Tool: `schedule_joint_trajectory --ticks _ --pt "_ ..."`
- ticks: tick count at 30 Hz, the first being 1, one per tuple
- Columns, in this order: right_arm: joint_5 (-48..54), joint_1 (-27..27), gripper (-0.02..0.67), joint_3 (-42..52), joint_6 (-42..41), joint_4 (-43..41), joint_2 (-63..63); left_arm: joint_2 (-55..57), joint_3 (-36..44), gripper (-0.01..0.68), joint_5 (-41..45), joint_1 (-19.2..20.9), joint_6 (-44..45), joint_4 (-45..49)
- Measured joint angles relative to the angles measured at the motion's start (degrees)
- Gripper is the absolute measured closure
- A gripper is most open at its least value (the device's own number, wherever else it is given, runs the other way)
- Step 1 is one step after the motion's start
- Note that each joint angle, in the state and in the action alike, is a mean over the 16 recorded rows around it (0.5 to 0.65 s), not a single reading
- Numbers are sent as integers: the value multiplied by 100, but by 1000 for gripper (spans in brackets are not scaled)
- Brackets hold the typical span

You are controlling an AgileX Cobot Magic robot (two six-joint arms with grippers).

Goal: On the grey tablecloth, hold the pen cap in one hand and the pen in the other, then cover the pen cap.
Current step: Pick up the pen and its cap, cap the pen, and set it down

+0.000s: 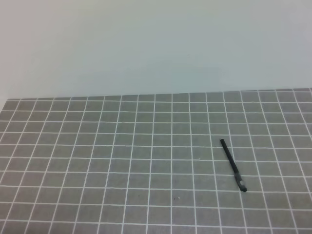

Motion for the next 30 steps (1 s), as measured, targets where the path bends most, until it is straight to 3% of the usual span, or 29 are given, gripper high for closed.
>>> schedule_joint_trajectory --ticks 30 --pt "0 0 650 0 0 0 1 -10 0 674 12 -44 0 0"
